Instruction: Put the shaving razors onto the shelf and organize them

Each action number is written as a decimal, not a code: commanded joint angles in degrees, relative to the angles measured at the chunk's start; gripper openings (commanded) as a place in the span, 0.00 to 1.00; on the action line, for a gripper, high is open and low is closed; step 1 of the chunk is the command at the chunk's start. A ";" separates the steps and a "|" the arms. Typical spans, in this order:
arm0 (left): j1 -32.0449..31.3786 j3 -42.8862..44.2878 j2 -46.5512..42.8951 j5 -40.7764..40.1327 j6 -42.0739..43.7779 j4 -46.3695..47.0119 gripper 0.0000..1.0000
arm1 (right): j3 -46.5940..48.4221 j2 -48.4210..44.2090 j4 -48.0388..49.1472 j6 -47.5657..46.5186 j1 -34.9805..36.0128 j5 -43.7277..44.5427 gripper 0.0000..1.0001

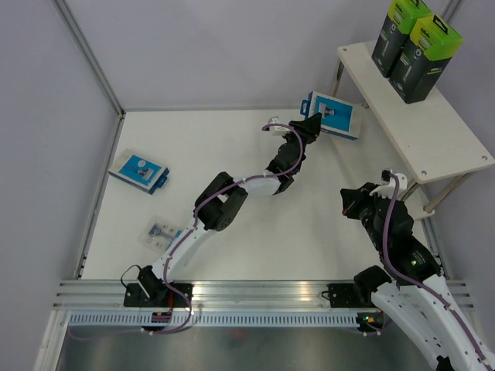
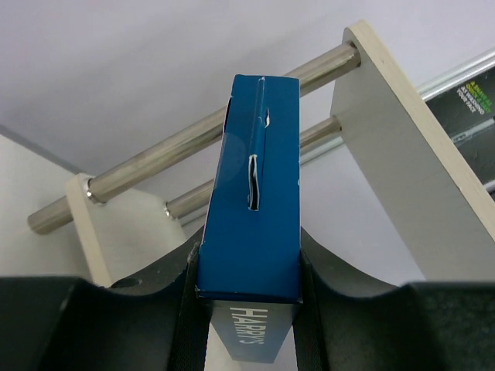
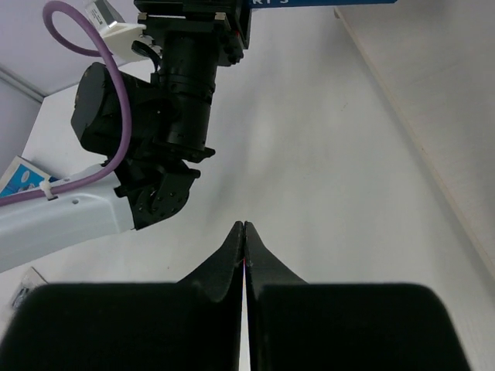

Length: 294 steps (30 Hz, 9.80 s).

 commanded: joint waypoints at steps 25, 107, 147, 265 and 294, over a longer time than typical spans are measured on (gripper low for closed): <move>-5.45 29.65 18.53 -12.61 -15.43 -18.74 0.53 | 2.80 -4.82 -1.99 -4.59 0.02 8.27 0.01; 2.37 -8.85 -2.92 10.15 -10.60 -6.97 0.67 | 1.04 -2.27 1.17 -1.96 0.11 8.09 0.02; 3.51 -3.23 0.60 15.17 -13.32 -9.34 0.53 | 2.01 2.48 3.02 -3.19 0.11 7.92 0.04; -1.50 34.91 21.60 -3.14 -22.29 -32.80 0.02 | 2.10 5.73 4.42 -5.73 0.02 11.78 0.04; -2.55 37.82 23.37 -0.47 -18.42 -34.39 0.02 | 1.31 5.73 4.68 -3.98 0.11 12.14 0.04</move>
